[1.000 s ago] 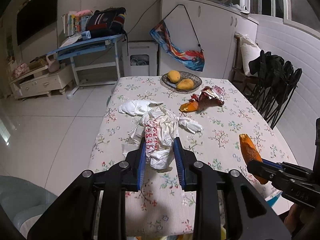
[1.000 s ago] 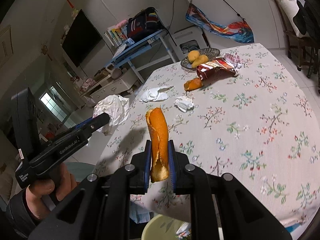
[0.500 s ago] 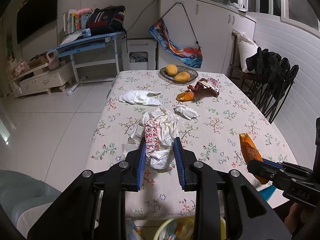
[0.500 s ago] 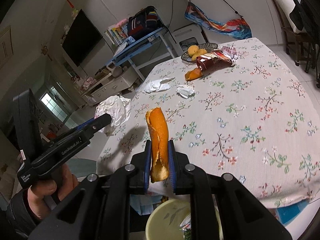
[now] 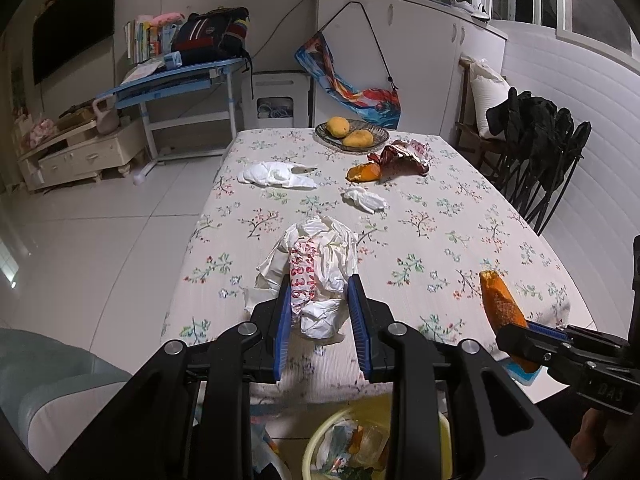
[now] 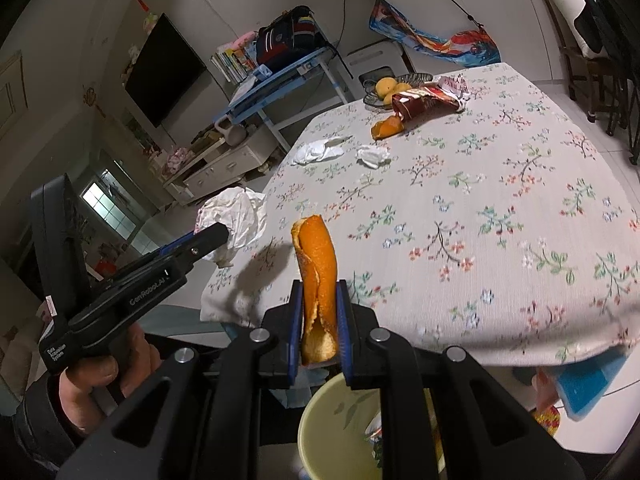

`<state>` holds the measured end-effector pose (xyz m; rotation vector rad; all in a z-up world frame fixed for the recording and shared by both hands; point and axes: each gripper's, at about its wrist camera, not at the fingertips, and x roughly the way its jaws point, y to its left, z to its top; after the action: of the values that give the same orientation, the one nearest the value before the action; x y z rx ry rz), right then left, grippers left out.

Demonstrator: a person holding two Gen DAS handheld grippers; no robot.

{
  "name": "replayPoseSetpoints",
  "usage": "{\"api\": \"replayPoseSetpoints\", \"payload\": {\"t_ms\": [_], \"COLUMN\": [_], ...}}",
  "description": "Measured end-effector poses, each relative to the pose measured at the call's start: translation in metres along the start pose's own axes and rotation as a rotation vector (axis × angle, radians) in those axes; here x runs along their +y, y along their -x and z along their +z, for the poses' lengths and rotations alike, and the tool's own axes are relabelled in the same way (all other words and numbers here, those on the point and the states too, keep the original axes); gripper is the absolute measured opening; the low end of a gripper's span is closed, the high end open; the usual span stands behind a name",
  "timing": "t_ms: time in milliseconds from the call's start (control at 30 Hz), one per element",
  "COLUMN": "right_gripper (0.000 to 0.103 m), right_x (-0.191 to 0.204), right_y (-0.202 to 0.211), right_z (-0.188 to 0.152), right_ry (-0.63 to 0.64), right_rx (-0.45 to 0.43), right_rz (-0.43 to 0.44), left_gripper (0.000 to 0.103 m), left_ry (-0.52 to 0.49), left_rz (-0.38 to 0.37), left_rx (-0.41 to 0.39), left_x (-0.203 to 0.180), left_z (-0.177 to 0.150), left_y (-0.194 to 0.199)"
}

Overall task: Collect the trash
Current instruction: 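Carry the white bag and orange peel back over the yellow basin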

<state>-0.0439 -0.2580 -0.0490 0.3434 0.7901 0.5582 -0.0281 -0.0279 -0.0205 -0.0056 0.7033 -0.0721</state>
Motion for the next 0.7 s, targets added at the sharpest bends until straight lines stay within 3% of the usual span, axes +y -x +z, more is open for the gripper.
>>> {"api": "replayPoseSetpoints", "payload": {"t_ms": [700], "right_gripper": [0.018], "right_x": [0.015], "right_y": [0.017], "right_z": [-0.043], "right_ry": [0.007], "right_rx": [0.053], "right_rz": [-0.009], "left_gripper": [0.026], "left_ry": [0.013], "left_rz": [-0.039], "left_rx": [-0.006], "left_x": [-0.005], "left_z": [-0.036], "left_y": [0.036]}}
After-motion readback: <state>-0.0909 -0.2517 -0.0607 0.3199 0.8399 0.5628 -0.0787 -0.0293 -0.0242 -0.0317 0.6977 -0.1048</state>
